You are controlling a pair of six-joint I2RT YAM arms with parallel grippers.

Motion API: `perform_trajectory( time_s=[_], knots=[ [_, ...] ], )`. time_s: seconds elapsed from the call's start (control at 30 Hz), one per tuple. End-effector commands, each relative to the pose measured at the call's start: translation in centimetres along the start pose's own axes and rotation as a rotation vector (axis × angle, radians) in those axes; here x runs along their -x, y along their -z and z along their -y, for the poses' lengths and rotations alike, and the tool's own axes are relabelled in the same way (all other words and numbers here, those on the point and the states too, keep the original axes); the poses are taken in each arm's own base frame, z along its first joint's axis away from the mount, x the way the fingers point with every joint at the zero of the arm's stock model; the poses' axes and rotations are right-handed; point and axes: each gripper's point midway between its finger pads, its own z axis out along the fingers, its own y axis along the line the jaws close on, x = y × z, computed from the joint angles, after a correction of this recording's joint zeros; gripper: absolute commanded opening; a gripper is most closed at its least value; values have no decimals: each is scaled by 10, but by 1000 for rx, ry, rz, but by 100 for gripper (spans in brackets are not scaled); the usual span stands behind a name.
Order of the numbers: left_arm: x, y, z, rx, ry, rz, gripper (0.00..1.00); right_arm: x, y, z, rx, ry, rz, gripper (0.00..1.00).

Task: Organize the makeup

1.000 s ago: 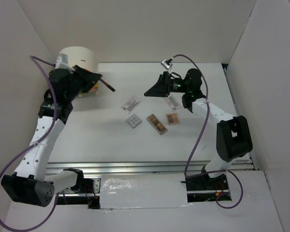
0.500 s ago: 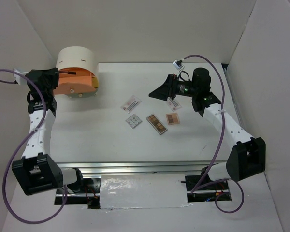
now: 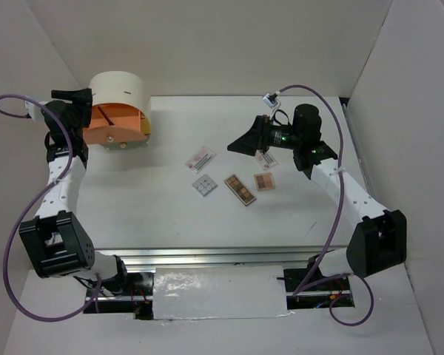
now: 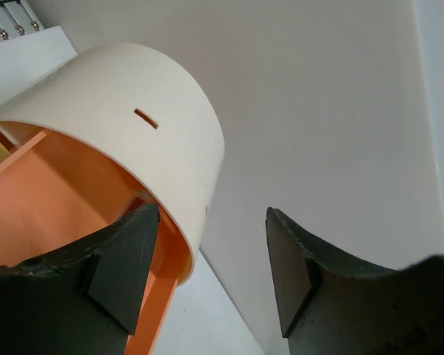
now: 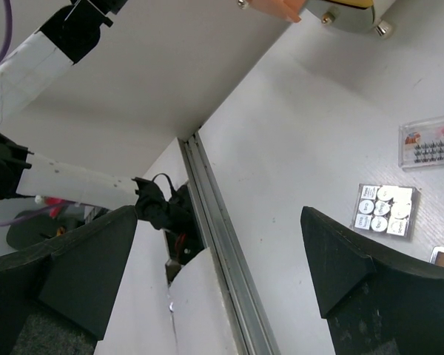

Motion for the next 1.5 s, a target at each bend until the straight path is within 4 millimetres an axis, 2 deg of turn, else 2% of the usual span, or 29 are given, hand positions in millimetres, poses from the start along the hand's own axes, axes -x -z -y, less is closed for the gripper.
perform_trajectory(
  time_s=[0.0,0.1,0.13,0.17,0.2,0.23,0.27,0.3,0.33,0.37,0.4,0.43,0.47,0.5,0.53,0.57,0.6,0.63,0.67,0.7,0.77,0.87,0.97,1.03,1.07,1.13,1.17,1.23,1.47],
  knots=[
    [21,12,35,-113,13,56,73,4,-3,-5,14,31,-4,100],
    [28,24,50,-151,-22,55,80,6,-13,-3,2,42,-8,100],
    [32,27,56,-147,-52,54,83,-7,-26,-9,8,48,-56,100],
    [34,30,62,-140,-83,49,85,-4,-39,-1,-59,63,-48,100],
    [51,39,92,-174,-149,76,89,4,-59,-1,-86,90,-57,100],
    [46,43,75,-60,-182,26,93,-17,-81,-9,-101,105,-131,100],
    [50,49,77,-23,-214,17,99,-12,-96,-4,-162,130,-119,100],
    [66,62,103,-43,-293,39,99,-5,-121,-5,-166,154,-116,100],
    [59,72,85,59,-344,-32,99,-5,-137,-7,-172,185,-110,98],
    [59,80,85,82,-385,-61,99,-27,-167,-5,-162,203,-149,82],
    [61,91,94,66,-468,-90,99,-8,-184,-12,-166,276,-93,62],
    [51,103,75,132,-504,-161,99,-9,-198,-10,-177,304,-87,23],
    [52,120,74,135,-526,-171,99,-35,-225,4,-190,318,-133,16],
    [42,127,49,174,-577,-219,99,-18,-238,-3,-198,396,-100,12],
    [34,134,40,157,-603,-242,99,-22,-250,0,-208,425,-111,4],
    [27,150,18,170,-622,-249,99,-47,-273,17,-229,445,-159,0],
    [24,159,11,162,-631,-244,99,-28,-282,9,-241,522,-113,0],
    [20,167,1,166,-627,-240,99,-30,-291,11,-252,549,-102,0],
    [19,183,-9,152,-623,-196,99,-40,-300,21,-264,577,-112,0],
    [17,192,-10,128,-613,-178,99,-41,-309,17,-253,657,-89,0],
    [16,210,-16,100,-602,-135,99,-43,-316,24,-292,747,-43,0],
    [19,222,-32,158,-596,-112,99,-50,-322,34,-317,846,-35,0],
    [11,218,-45,178,-618,-142,99,-38,-331,36,-322,913,43,0],
    [9,218,-53,198,-631,-136,99,-41,-338,43,-320,927,47,0],
    [11,217,-63,234,-640,-123,99,-30,-341,35,-316,937,79,0],
    [9,216,-72,256,-650,-124,99,-32,-348,42,-318,946,90,0],
    [6,215,-79,271,-652,-132,99,-22,-350,37,-325,957,124,0],
    [1,213,-83,267,-651,-153,99,-19,-356,43,-329,970,153,0],
    [-7,217,-85,254,-662,-183,99,5,-359,41,-354,1032,321,0]
  ],
)
